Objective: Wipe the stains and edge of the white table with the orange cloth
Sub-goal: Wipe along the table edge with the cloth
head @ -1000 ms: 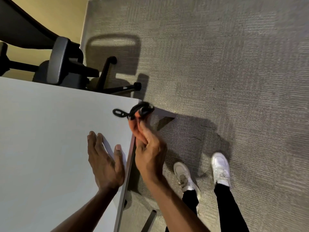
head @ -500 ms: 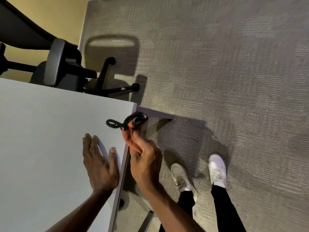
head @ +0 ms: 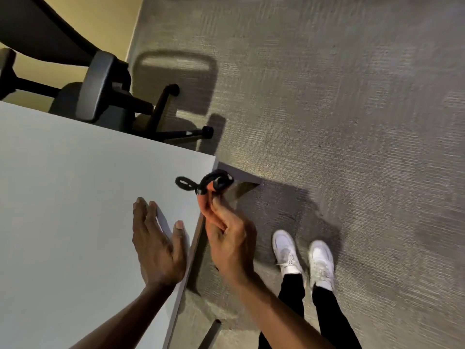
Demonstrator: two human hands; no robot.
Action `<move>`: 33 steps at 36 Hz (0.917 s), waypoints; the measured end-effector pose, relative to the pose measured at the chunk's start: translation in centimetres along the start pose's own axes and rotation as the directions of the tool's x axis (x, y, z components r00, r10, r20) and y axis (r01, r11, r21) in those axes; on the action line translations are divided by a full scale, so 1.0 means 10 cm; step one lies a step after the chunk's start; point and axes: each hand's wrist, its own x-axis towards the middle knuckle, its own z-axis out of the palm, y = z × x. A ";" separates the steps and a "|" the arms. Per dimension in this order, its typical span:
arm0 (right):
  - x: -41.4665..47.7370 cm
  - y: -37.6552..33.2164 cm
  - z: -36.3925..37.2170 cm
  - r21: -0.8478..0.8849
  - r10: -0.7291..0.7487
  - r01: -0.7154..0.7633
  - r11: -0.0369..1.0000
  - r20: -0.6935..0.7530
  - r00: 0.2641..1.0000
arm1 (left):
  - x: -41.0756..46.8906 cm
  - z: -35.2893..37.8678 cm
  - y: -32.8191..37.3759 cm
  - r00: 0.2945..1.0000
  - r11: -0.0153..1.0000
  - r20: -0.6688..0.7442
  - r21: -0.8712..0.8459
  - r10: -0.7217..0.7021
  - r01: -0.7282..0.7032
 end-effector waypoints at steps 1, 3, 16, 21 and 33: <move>-0.05 0.03 -0.07 0.008 0.004 -0.005 1.000 0.073 0.997 | 0.00 0.00 0.00 1.000 1.000 -0.003 -0.006 0.003 -0.003; -0.05 0.02 -0.26 0.099 0.030 -0.050 0.994 0.198 0.980 | 0.01 -0.02 0.00 1.000 1.000 0.001 -0.018 0.008 -0.008; 0.92 0.08 -0.99 0.388 0.406 -0.485 0.783 0.271 0.873 | 0.03 -0.08 0.07 1.000 0.998 0.011 -0.056 0.024 -0.023; 1.34 0.09 -1.04 0.396 0.417 -0.545 0.739 0.366 0.832 | 0.04 -0.06 0.09 0.999 0.998 -0.017 -0.054 0.043 -0.044; 2.18 0.18 -1.05 0.144 0.261 -0.415 0.899 0.585 0.768 | 0.39 0.00 0.73 0.901 0.903 -0.063 -0.057 -0.430 0.427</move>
